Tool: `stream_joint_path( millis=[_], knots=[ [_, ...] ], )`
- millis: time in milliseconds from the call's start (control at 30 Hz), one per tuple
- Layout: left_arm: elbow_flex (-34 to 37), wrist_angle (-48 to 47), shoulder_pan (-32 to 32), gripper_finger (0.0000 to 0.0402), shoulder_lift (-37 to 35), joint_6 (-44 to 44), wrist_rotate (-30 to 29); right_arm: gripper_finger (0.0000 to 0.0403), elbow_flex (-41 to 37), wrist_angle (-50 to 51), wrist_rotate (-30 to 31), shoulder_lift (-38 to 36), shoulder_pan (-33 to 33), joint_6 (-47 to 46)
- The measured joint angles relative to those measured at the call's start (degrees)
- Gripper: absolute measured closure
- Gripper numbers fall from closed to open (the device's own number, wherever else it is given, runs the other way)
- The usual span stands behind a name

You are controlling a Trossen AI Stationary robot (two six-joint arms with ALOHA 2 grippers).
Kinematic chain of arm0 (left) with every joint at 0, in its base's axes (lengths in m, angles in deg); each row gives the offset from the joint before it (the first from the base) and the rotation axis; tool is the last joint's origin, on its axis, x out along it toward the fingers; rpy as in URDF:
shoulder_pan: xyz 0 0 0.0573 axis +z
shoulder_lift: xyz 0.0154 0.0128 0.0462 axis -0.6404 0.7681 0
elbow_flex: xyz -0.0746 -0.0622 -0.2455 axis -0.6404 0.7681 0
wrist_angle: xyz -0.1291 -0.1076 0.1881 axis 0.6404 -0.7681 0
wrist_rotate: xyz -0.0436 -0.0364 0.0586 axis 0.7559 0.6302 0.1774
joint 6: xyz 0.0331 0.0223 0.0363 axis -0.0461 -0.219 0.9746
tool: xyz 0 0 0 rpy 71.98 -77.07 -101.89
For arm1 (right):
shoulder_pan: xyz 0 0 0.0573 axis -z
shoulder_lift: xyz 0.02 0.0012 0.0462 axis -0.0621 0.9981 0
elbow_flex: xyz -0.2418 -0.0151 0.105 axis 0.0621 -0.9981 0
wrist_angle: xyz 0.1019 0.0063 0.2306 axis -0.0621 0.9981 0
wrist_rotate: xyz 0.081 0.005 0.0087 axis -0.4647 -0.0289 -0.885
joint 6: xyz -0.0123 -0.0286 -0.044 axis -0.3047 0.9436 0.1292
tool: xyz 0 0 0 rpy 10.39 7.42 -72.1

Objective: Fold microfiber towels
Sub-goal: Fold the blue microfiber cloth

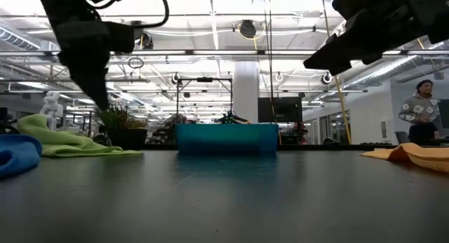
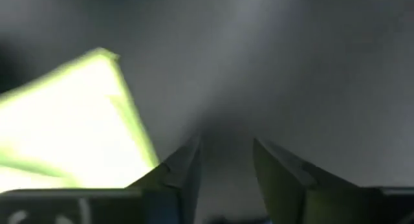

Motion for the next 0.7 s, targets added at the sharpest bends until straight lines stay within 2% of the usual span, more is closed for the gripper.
stream_joint_path(
  millis=[67,167,300,467,567,700],
  knots=[
    [0.0,0.0,-1.7,0.0242,0.9,-0.1,3.4,0.0282,0.0,-1.0,0.0,0.8,-1.3,0.0],
    [-0.7,-1.1,-5.9,0.0243,1.4,-3.2,4.4,0.0282,0.0,-1.3,0.1,1.5,-2.7,0.0],
    [-0.7,-9.1,-9.7,0.0259,1.6,-11.9,3.8,0.0282,0.0,-2.8,0.3,2.1,-3.1,0.3],
    [-0.7,-17.7,-11.8,0.0269,1.6,-22.8,5.8,0.0282,0.0,-5.0,1.6,2.1,-3.1,1.6],
    [-0.2,-19.2,-13.1,0.027,1.6,-25.8,4.3,0.0282,0.0,-5.4,1.6,2.1,-3.1,2.4],
    [2.5,-16.2,-13.6,0.0267,1.6,-27.9,6.9,0.0282,0.0,-5.4,1.6,2.1,-3.1,3.0]
  ],
)
